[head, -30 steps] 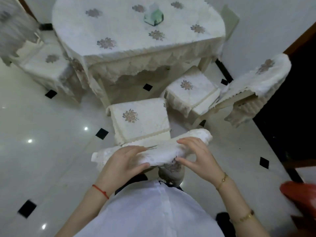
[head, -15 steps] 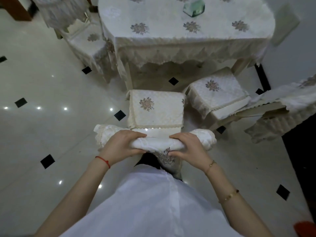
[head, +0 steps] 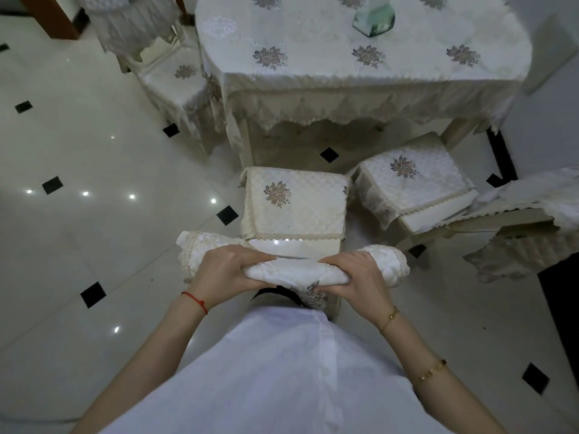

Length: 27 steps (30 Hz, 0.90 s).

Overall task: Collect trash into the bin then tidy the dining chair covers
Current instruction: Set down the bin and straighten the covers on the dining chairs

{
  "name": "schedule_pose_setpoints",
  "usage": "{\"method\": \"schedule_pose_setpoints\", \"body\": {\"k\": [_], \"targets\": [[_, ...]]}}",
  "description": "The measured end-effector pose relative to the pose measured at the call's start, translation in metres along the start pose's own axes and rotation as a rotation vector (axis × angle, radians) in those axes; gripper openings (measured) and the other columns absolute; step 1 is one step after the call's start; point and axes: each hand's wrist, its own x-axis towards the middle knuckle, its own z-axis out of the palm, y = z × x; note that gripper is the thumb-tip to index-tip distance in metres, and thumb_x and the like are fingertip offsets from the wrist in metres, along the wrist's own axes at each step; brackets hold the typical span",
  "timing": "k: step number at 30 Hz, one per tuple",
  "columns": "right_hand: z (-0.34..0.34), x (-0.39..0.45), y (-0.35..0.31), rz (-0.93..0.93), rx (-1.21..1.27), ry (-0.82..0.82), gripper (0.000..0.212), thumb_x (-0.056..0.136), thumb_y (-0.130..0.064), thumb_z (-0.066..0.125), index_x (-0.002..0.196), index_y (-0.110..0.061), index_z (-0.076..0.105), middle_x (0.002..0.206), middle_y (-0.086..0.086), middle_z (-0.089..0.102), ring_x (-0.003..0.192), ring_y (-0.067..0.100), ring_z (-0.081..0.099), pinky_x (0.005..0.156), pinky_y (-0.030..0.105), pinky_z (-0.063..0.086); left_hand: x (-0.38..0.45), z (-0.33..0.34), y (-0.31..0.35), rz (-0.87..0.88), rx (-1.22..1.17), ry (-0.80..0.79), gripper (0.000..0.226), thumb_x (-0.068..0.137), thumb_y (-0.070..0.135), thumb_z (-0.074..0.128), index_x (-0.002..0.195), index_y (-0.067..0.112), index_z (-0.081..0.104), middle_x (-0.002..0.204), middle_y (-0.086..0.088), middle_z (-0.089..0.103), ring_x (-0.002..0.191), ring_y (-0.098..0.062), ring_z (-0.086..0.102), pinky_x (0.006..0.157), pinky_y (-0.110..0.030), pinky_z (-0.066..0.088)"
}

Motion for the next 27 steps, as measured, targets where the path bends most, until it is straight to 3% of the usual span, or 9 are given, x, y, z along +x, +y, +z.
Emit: {"method": "schedule_pose_setpoints", "body": {"k": [3,7,10,21,27], "targets": [[-0.008,0.021,0.008,0.006,-0.008,0.011,0.054,0.066,-0.07,0.064,0.099,-0.027,0.07,0.092,-0.014,0.07,0.087,0.013,0.061,0.086,0.029,0.038,0.023,-0.001,-0.002,-0.008,0.022,0.028,0.044,0.067,0.069,0.064,0.102,0.043,0.072,0.089,0.02,0.073,0.084,0.0,0.066,0.064,-0.025,0.051],[-0.022,0.06,0.022,0.021,0.006,0.03,0.056,0.064,-0.07,0.064,0.097,-0.025,0.071,0.091,-0.015,0.069,0.087,0.007,0.057,0.087,0.014,0.03,0.064,-0.001,-0.01,-0.051,0.029,0.054,0.043,0.062,0.067,0.072,0.1,0.045,0.072,0.085,0.017,0.074,0.078,-0.004,0.068,0.063,-0.029,0.053],[-0.029,0.093,0.032,0.014,0.011,0.035,0.057,0.063,-0.069,0.065,0.098,-0.024,0.071,0.091,-0.015,0.069,0.086,0.004,0.054,0.086,0.011,0.029,0.096,-0.005,-0.02,-0.051,0.037,0.072,0.045,0.06,0.065,0.077,0.1,0.045,0.072,0.086,0.017,0.074,0.077,-0.004,0.068,0.064,-0.028,0.053],[-0.047,0.198,0.076,0.009,0.04,0.046,0.056,0.062,-0.066,0.069,0.1,-0.024,0.071,0.094,-0.016,0.069,0.088,0.003,0.054,0.084,0.019,0.034,0.205,-0.017,-0.054,-0.045,0.006,0.078,0.045,0.062,0.065,0.073,0.101,0.042,0.074,0.084,0.016,0.075,0.078,-0.002,0.068,0.065,-0.024,0.051],[-0.051,0.252,0.094,0.011,0.048,0.072,0.055,0.06,-0.062,0.075,0.099,-0.023,0.072,0.094,-0.014,0.069,0.089,0.004,0.056,0.086,0.02,0.036,0.26,-0.022,-0.075,-0.031,0.006,0.111,0.045,0.06,0.063,0.082,0.098,0.041,0.075,0.085,0.016,0.074,0.077,0.0,0.068,0.064,-0.023,0.052]]}}
